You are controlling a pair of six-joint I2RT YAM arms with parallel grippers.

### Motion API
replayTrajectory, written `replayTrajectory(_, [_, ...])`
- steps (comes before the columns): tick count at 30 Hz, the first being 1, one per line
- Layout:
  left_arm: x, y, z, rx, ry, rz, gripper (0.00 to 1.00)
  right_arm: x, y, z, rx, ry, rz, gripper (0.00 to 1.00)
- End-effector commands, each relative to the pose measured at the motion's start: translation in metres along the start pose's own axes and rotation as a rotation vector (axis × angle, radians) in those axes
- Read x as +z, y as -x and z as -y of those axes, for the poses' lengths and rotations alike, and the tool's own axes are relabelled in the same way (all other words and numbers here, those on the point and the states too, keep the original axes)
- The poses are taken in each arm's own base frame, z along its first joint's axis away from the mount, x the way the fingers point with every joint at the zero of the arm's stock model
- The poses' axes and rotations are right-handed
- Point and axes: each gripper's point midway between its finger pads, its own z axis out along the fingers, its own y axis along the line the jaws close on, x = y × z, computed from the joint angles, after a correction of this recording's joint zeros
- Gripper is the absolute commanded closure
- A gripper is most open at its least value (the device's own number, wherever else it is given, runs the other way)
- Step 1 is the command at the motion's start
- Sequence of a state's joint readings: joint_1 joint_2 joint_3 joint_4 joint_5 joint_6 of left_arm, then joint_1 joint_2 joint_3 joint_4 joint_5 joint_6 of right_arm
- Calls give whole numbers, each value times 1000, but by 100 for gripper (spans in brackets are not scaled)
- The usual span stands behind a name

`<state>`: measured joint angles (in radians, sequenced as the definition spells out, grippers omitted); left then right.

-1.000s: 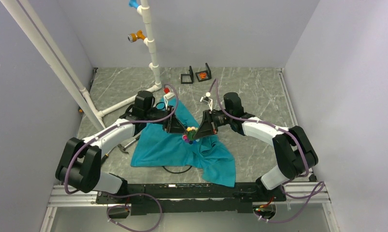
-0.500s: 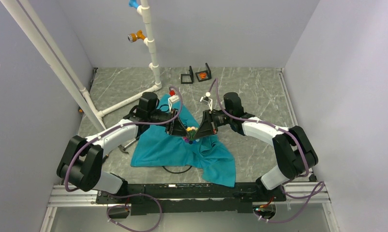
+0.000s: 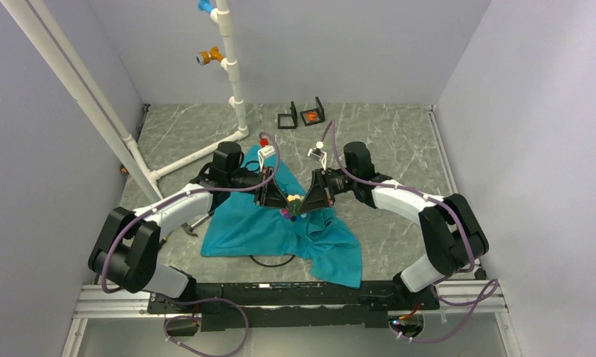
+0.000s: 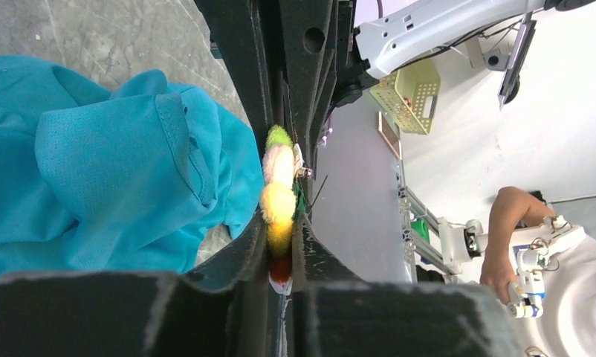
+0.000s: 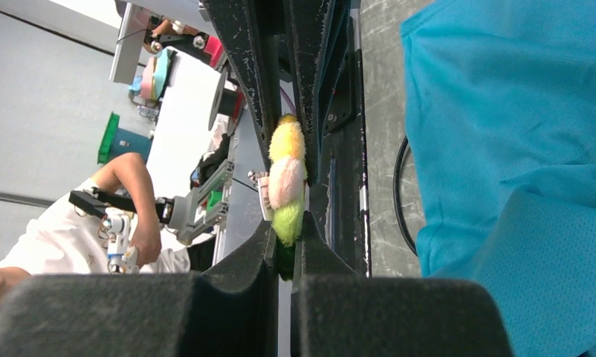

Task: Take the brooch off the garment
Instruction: Close the brooch.

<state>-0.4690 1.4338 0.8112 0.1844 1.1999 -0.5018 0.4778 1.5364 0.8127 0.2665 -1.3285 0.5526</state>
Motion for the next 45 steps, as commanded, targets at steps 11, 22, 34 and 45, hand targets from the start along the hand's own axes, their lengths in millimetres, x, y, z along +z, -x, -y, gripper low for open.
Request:
replayTrajectory(11, [-4, 6, 3, 12, -30, 70, 100, -3, 11, 2, -93, -54, 33, 48])
replayTrajectory(22, [-3, 16, -13, -35, 53, 158, 100, 0, 30, 3, -66, -67, 153, 38])
replayTrajectory(34, [-2, 18, -20, -53, 86, 170, 100, 1, 35, 20, -57, -115, 194, 52])
replayTrajectory(45, [-5, 19, -20, -50, 85, 178, 100, 0, 27, 31, -39, -154, 185, 71])
